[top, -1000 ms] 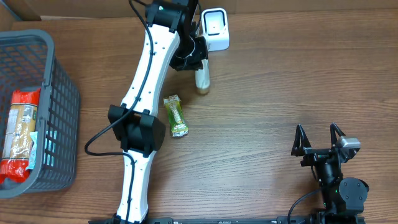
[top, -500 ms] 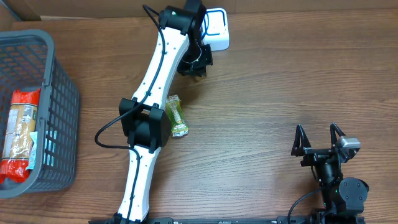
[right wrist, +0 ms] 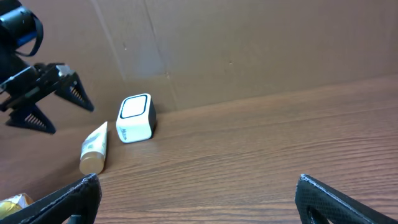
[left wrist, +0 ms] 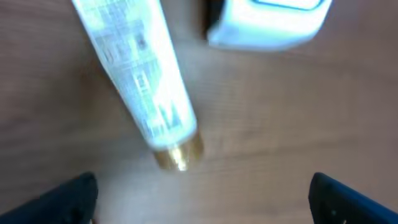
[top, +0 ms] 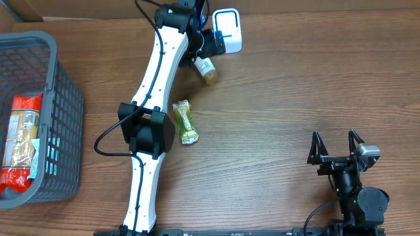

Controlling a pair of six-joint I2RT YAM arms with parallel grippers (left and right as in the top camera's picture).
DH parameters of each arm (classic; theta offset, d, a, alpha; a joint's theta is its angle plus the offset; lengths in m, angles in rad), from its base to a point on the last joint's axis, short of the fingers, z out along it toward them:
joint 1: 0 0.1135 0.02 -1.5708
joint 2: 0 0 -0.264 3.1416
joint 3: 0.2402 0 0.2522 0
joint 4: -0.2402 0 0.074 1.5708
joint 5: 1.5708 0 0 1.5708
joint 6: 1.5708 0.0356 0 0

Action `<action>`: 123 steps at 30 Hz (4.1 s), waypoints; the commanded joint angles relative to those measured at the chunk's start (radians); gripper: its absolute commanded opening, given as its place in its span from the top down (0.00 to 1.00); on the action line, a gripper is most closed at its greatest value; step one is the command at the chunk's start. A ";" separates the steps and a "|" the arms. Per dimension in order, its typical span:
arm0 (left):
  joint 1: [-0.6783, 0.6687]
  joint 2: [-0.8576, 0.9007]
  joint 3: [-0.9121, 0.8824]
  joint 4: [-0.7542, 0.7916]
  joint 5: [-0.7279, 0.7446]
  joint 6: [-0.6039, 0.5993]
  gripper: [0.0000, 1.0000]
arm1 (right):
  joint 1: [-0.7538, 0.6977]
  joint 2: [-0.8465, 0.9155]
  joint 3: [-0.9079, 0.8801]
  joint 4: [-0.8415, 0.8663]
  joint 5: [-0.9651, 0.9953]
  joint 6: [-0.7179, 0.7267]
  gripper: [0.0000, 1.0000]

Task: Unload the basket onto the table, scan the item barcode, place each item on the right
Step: 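Hold the white tube up to the barcode scanner with the left gripper, then place the white tube beside the POKKA packet and release, then reach into the basket and grasp the teal wrapped packet with the left gripper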

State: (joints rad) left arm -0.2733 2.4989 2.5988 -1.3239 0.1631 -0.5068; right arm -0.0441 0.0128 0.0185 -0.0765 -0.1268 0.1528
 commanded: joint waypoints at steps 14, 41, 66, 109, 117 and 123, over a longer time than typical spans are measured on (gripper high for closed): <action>0.005 0.195 0.012 0.132 -0.215 -0.247 0.11 | 0.005 -0.007 -0.011 0.004 -0.005 -0.004 0.00; -0.020 -0.202 0.082 -0.270 -0.151 -0.015 0.96 | 0.005 -0.007 -0.011 0.004 -0.005 -0.004 0.00; -0.213 -0.249 -0.738 0.039 -0.204 -0.127 0.43 | 0.005 -0.007 -0.011 0.004 -0.005 -0.004 0.00; 1.142 -0.830 -1.102 0.280 -0.137 0.284 0.15 | 0.005 -0.007 -0.011 0.004 -0.005 -0.004 0.00; 1.132 -0.792 -1.326 0.518 -0.147 0.420 0.18 | 0.005 -0.007 -0.011 0.004 -0.005 -0.004 0.00; 1.130 -0.740 -1.349 0.599 -0.157 0.591 0.20 | 0.005 -0.007 -0.011 0.004 -0.005 -0.005 0.00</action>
State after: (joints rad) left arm 0.8635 1.7214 1.2552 -0.7387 0.0151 -0.0494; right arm -0.0441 0.0128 0.0185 -0.0761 -0.1268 0.1528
